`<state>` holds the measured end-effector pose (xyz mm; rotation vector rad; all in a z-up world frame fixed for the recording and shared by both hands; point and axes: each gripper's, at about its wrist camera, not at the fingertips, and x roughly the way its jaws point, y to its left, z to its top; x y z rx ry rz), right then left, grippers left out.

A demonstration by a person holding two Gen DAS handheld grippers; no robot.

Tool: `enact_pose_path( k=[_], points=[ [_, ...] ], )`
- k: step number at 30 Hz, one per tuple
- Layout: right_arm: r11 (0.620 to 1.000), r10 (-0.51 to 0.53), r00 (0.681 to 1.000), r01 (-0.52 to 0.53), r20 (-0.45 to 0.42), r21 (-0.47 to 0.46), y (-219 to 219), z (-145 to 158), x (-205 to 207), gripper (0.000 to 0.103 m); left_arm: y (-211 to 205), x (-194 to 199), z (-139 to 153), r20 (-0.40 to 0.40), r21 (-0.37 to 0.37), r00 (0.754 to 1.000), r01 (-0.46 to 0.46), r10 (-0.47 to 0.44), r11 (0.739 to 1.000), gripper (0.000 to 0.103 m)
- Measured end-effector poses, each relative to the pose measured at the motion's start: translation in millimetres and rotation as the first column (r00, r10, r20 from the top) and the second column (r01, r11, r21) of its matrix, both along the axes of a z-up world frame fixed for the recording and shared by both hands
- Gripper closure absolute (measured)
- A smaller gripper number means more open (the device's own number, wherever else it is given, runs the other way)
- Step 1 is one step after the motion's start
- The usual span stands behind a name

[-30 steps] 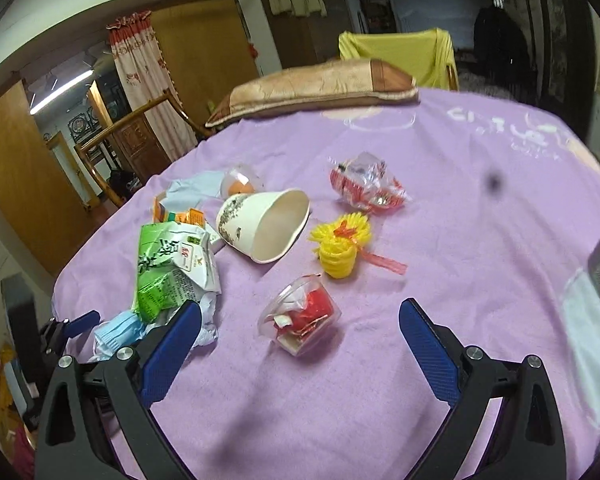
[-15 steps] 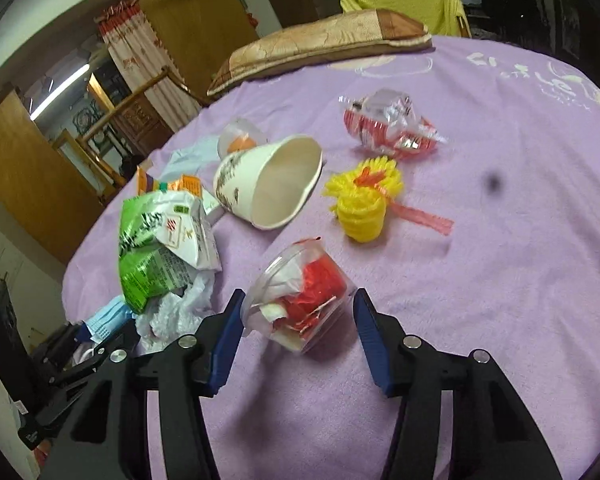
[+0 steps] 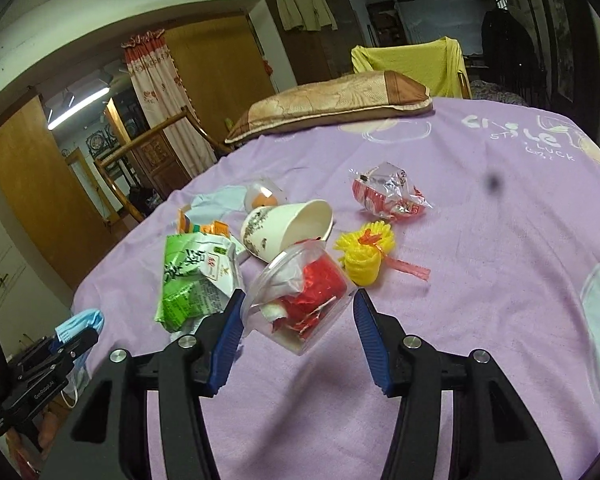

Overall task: Collect trash
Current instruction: 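Carry mask and cup to the red wastebasket and release both inside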

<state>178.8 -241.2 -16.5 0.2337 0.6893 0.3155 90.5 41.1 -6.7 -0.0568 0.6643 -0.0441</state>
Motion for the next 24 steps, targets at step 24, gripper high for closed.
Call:
enact_pose_path(
  k=[24],
  points=[
    [0.929,0.368,0.926,-0.364,0.084,-0.066,208.0,47.0,-83.4,0.049,229.3,-102.6,-66.7,-0.047,-0.094,0.873,-0.488,0.486,0.868,0.071]
  ],
)
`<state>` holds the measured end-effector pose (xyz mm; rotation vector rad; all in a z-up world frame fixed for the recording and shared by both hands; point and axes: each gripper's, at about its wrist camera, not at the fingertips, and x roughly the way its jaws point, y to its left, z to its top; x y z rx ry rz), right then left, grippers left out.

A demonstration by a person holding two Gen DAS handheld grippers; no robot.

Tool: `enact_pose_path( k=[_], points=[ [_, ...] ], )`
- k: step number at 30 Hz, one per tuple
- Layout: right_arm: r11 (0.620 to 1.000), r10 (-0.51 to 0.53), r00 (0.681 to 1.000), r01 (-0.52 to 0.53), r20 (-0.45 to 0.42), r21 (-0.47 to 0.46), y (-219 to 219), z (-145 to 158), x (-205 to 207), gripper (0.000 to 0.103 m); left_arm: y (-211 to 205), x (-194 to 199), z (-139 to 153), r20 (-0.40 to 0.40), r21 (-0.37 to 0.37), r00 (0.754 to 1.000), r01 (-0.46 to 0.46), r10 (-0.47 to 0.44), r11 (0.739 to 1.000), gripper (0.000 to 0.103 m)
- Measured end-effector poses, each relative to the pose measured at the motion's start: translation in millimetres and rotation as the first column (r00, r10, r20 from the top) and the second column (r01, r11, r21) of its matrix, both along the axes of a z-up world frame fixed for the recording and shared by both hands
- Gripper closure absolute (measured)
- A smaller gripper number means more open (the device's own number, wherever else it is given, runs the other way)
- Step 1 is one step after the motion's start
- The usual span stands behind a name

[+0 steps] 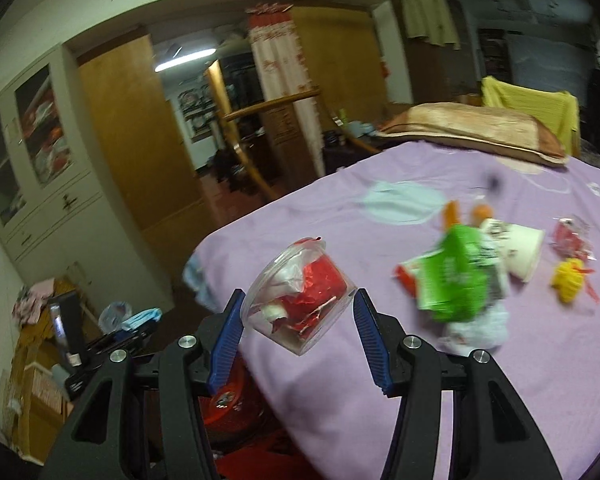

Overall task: Collect trash
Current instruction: 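Carry mask and cup to the red wastebasket and release both inside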

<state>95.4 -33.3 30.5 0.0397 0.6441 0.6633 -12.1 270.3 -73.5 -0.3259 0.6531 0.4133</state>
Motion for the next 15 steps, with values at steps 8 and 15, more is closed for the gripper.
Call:
enact_pose_path(
  k=[8,15],
  points=[
    [0.985,0.145,0.987,-0.150,-0.067,-0.088,89.5,-20.6,-11.9,0.049,40.4,-0.1,-34.8,-0.112,-0.029,0.994,0.001,-0.004,1.000,0.071],
    [0.966,0.195,0.971,-0.214,-0.138,-0.143,137.6,-46.2,-11.5,0.049,55.4,10.5,-69.0,-0.237,-0.134,0.970,0.014,-0.046,0.991,0.057]
  ],
)
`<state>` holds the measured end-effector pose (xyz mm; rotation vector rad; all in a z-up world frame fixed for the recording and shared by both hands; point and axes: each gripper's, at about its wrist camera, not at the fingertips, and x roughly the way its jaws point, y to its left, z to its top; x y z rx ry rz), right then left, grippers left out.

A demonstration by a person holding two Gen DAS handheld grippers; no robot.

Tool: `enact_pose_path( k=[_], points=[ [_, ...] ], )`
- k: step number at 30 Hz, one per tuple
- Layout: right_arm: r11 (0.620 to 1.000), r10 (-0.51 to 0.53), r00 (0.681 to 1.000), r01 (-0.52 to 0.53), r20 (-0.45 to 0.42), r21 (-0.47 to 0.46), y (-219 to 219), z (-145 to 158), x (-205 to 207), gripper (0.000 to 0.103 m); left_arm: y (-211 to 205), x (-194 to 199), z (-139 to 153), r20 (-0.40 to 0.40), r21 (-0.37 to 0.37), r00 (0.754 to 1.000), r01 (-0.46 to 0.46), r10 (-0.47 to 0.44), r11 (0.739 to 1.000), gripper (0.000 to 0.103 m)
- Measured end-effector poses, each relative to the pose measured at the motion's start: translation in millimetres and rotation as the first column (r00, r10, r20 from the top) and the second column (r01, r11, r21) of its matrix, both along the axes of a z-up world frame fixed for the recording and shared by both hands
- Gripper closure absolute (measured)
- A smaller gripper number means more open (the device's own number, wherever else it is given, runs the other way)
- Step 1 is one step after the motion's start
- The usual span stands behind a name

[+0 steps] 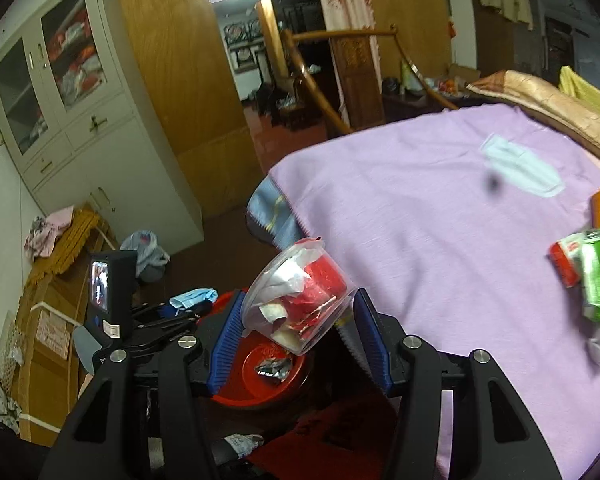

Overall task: Collect trash
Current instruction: 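Carry mask and cup to the red wastebasket and release both inside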

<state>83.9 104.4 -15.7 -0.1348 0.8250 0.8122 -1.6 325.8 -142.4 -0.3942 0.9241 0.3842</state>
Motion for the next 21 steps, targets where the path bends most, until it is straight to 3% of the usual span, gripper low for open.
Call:
enact_pose_path(
  k=[2,4,8,13,16,21],
  points=[
    [1.000,0.011,1.000,-0.011,-0.009,-0.016,9.6,-5.6,-1.5,0.049,1.4,-2.0,0.0,-0.007,0.003,1.000,-0.024,0.024,1.000,0.023],
    [0.999,0.024,1.000,-0.024,-0.020,-0.027,17.0,-10.0,-2.0,0.048,5.9,-6.1,3.8,0.010,0.024,0.999,-0.053,0.053,0.998,0.014],
    [0.997,0.054,0.997,-0.056,-0.047,-0.049,33.2,-20.7,-2.5,0.048,10.0,-16.6,16.3,0.018,0.102,0.986,-0.165,0.164,0.981,0.009],
    [0.990,0.112,0.990,-0.119,-0.090,-0.079,58.5,-34.5,-10.1,0.048,28.5,-32.8,22.2,0.021,0.216,0.933,-0.354,0.358,0.910,0.008],
    [0.981,0.155,0.981,-0.167,-0.113,-0.099,77.8,-41.7,-16.7,0.048,42.8,-42.1,22.6,0.033,0.203,0.909,-0.413,0.415,0.888,0.008],
    [0.962,0.226,0.964,-0.244,-0.142,-0.123,109.3,-53.9,-25.1,0.048,60.1,-56.6,17.0,0.038,0.135,0.887,-0.461,0.460,0.877,0.007]
  ],
)
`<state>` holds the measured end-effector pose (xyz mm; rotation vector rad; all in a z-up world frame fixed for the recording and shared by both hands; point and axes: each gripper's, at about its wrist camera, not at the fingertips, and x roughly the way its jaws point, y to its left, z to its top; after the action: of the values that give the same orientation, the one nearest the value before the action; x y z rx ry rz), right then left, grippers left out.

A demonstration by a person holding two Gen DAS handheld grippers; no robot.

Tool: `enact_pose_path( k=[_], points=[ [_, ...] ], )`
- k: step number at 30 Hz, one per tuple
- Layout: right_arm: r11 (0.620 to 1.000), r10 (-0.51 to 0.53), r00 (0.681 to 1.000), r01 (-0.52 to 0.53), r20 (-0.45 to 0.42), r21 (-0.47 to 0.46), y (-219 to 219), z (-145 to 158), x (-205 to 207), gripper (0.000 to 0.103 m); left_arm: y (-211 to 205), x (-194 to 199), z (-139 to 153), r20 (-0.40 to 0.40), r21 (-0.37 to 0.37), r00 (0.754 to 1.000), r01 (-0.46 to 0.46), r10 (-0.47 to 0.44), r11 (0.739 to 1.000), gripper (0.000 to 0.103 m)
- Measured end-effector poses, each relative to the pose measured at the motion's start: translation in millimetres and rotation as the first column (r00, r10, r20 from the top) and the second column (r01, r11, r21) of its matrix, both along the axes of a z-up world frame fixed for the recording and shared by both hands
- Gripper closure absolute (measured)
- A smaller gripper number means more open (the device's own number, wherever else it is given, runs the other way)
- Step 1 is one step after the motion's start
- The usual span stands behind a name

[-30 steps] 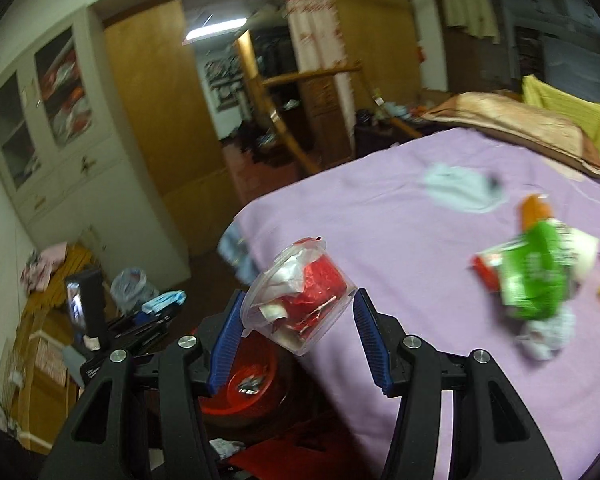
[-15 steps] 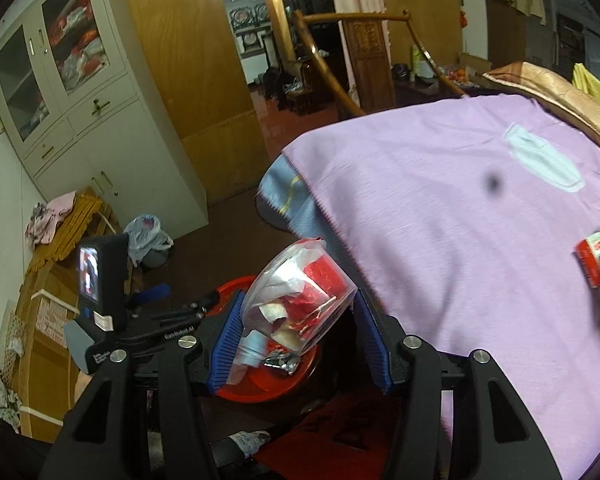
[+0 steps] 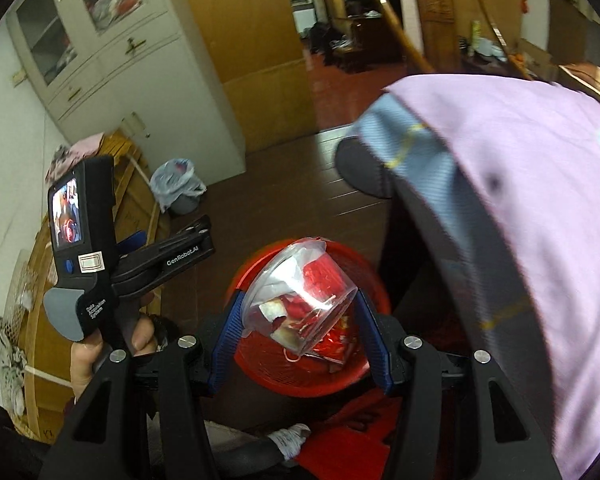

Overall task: Collect trash
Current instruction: 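Carry mask and cup to the red wastebasket and release both inside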

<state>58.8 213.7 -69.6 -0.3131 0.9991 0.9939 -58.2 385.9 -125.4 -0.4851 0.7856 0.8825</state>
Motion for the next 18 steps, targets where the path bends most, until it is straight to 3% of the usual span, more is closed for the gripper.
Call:
enact_pose_path(
  k=[2,5,18],
  points=[
    [1.000,0.024,0.999,-0.025,-0.020,-0.011,12.6,-5.0,-1.1,0.048,3.5,-3.5,-1.9,0.010,-0.013,1.000,-0.017,0.017,1.000,0.007],
    [0.999,0.047,0.998,-0.047,-0.051,-0.003,23.5,-7.3,-3.8,0.038,6.7,-6.3,-0.1,0.021,-0.023,0.999,-0.023,0.024,0.999,0.007],
    [1.000,-0.025,1.000,0.024,0.018,0.009,-1.4,8.9,-4.5,0.037,-8.5,3.4,3.7,0.020,-0.007,0.999,0.042,-0.042,0.999,0.007]
  ],
)
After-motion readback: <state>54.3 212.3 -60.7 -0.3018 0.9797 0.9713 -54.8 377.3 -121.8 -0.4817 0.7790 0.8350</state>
